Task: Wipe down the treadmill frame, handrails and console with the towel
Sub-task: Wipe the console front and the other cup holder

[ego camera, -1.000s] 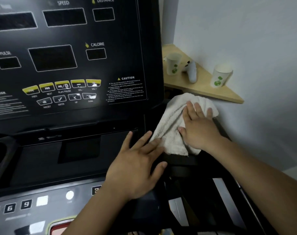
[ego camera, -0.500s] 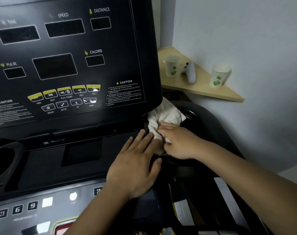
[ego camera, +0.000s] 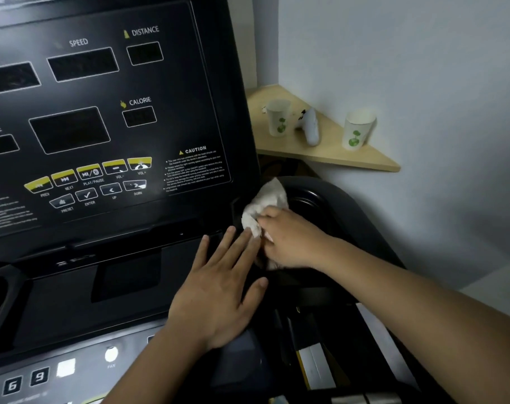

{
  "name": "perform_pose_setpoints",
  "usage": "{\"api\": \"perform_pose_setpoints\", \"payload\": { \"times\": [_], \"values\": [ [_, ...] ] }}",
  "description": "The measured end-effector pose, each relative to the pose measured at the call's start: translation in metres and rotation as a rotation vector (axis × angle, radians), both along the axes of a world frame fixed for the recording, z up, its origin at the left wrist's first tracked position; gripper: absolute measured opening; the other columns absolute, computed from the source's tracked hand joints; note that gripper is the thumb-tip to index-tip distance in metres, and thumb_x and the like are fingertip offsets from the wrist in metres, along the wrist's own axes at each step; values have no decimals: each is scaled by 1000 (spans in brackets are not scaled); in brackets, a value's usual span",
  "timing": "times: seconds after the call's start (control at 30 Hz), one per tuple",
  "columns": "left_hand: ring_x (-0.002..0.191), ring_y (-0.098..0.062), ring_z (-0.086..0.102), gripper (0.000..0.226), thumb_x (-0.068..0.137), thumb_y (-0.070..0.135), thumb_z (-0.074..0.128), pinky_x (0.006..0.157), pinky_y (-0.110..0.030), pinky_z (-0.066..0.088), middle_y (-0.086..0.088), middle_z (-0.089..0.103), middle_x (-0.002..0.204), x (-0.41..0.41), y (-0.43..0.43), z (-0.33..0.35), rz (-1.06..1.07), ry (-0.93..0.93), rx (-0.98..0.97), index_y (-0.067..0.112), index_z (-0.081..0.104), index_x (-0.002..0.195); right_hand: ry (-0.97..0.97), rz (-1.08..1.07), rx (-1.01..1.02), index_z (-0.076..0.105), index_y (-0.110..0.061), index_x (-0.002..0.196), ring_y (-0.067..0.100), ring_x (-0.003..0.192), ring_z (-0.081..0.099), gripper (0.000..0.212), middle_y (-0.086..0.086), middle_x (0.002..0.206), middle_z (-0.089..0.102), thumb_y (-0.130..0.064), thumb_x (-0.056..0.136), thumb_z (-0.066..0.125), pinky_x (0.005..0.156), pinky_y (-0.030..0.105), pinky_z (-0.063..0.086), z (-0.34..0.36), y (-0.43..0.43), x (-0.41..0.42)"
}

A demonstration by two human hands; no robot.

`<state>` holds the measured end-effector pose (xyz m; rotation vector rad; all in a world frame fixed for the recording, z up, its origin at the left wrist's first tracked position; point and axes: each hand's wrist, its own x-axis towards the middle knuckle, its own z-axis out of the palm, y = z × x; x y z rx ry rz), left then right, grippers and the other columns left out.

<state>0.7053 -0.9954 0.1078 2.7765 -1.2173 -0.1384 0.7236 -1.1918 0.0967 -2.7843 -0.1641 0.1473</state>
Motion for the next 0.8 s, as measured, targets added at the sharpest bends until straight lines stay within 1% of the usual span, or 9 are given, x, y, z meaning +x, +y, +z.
{"api": "perform_pose_setpoints", "payload": {
  "times": [0.07, 0.17, 0.33, 0.43, 0.5, 0.57, 0.63, 0.7, 0.8],
  "values": [
    [149, -7, -20, 67, 93, 62, 3, 122, -45, -12, 12, -5, 164, 0, 0, 0, -30, 7, 3, 39, -7, 156, 35, 42, 20, 57, -16, 112, 17, 90, 57, 31, -4, 110, 57, -38, 92, 49, 73, 30, 47, 14, -5, -21],
    [148, -3, -21, 67, 94, 64, 4, 122, -46, -12, 13, -3, 165, 0, -1, 2, -59, 35, -3, 39, -14, 154, 120, 47, -60, 48, -25, 88, 5, 59, 43, 18, -14, 71, 41, -42, 93, 45, 53, 24, 32, 41, -23, -51],
    [144, -6, -32, 88, 79, 75, -23, 120, -49, -16, 12, -8, 164, 1, -10, 7, -53, 19, 121, 34, -10, 156, -171, -252, -239, 49, -30, 87, 18, 75, 53, 27, -8, 82, 55, -54, 81, 38, 65, 33, 43, 69, -90, -64],
    [146, -8, -29, 90, 80, 75, -16, 118, -53, -19, 10, -5, 165, 4, -31, 11, -96, 63, 142, 32, -1, 157, -518, -476, -60, 53, -18, 76, 23, 63, 49, 37, -3, 67, 52, -54, 82, 43, 58, 33, 38, 86, -110, -79],
    [148, -9, -25, 86, 82, 74, -10, 117, -53, -20, 10, -3, 165, 6, -44, 11, -124, 78, 176, 34, -1, 157, -439, -545, 65, 54, -18, 71, 22, 57, 54, 45, 0, 62, 56, -57, 88, 42, 53, 33, 41, 70, -115, -86],
    [149, -11, -23, 83, 83, 74, -8, 118, -53, -19, 10, -2, 165, 8, -49, 12, -138, 78, 208, 36, -2, 157, -103, -464, -76, 57, -27, 94, 22, 78, 64, 38, 2, 94, 64, -59, 88, 39, 64, 35, 49, 28, -108, -89],
    [150, -13, -21, 82, 82, 75, -9, 118, -53, -18, 10, -2, 165, 9, -50, 12, -150, 73, 236, 39, -4, 156, 230, -461, -78, 23, -41, 141, 34, 123, 50, 61, 11, 153, 25, -65, 87, 40, 93, 43, 47, -11, -102, -84],
    [150, -15, -21, 82, 81, 77, -9, 118, -53, -17, 10, -4, 165, 10, -52, 12, -172, 63, 272, 41, -9, 155, 296, -591, 46, -10, -40, 148, 39, 137, 34, 85, 12, 161, -8, -68, 88, 43, 105, 47, 39, -21, -103, -66],
    [149, -17, -24, 80, 81, 78, -8, 118, -54, -17, 9, -10, 165, 10, -53, 9, -216, 59, 327, 43, -14, 153, 187, -614, 99, -8, -35, 151, 38, 136, 37, 86, 15, 160, 11, -71, 87, 37, 106, 47, 39, -23, -109, -35]
  ]
}}
